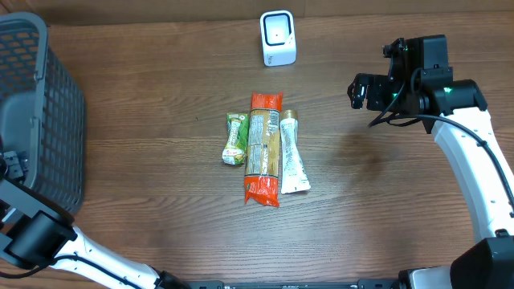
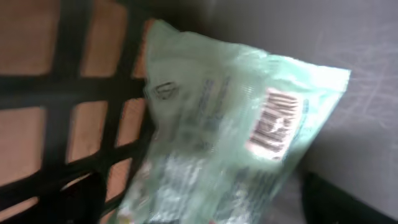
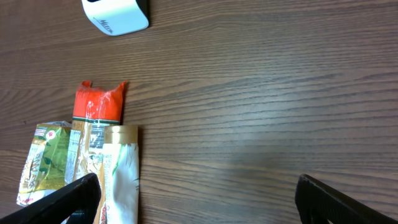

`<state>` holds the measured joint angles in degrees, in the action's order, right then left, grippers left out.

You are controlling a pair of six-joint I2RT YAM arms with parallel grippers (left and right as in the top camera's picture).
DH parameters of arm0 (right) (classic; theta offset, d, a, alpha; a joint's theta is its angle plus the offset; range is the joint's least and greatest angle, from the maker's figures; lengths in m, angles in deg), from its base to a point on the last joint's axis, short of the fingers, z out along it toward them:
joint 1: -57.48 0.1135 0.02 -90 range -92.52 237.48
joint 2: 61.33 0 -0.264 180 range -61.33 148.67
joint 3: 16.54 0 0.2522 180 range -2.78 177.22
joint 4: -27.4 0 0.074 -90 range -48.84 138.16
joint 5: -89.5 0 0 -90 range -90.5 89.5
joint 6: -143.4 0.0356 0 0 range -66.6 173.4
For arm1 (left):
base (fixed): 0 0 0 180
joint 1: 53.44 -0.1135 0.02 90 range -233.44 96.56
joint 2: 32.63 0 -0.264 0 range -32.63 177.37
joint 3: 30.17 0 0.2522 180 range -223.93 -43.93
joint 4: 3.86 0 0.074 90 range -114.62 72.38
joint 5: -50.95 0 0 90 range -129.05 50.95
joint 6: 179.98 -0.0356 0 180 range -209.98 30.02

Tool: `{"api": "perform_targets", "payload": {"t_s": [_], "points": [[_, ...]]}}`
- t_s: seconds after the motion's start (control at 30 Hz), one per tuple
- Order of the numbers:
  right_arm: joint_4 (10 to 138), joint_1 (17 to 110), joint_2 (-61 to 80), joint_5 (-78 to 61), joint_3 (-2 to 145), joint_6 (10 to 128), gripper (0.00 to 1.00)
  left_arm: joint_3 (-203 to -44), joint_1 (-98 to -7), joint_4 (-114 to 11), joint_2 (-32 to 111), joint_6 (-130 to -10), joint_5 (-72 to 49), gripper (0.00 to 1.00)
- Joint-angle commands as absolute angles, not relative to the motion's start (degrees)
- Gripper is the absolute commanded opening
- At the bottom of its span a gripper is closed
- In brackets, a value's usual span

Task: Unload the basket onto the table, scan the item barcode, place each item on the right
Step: 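Reach the left gripper into the basket and grasp the mint-green pouch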

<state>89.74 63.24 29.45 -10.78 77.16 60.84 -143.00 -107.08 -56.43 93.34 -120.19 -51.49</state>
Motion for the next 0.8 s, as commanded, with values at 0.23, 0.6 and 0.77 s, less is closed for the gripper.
{"api": "perform_targets", "payload": {"t_s": [0.23, 0.6, 0.77], "points": [[89.5, 63.5, 29.3, -11.1, 78.6, 61.1, 1.00, -132.5, -107.6, -51.1, 93.7, -120.7, -42.9, 0.78], [89.5, 63.5, 29.3, -11.1, 78.6, 61.1, 1.00, -124.3, -107.4, -50.0, 93.7, -120.5, -32.9, 0.27], [89.2, 63.5, 29.3, -11.1, 78.6, 61.1, 1.00, -124.1, -107.2, -50.7, 93.6, -112.5, -33.0, 0.04]]}}
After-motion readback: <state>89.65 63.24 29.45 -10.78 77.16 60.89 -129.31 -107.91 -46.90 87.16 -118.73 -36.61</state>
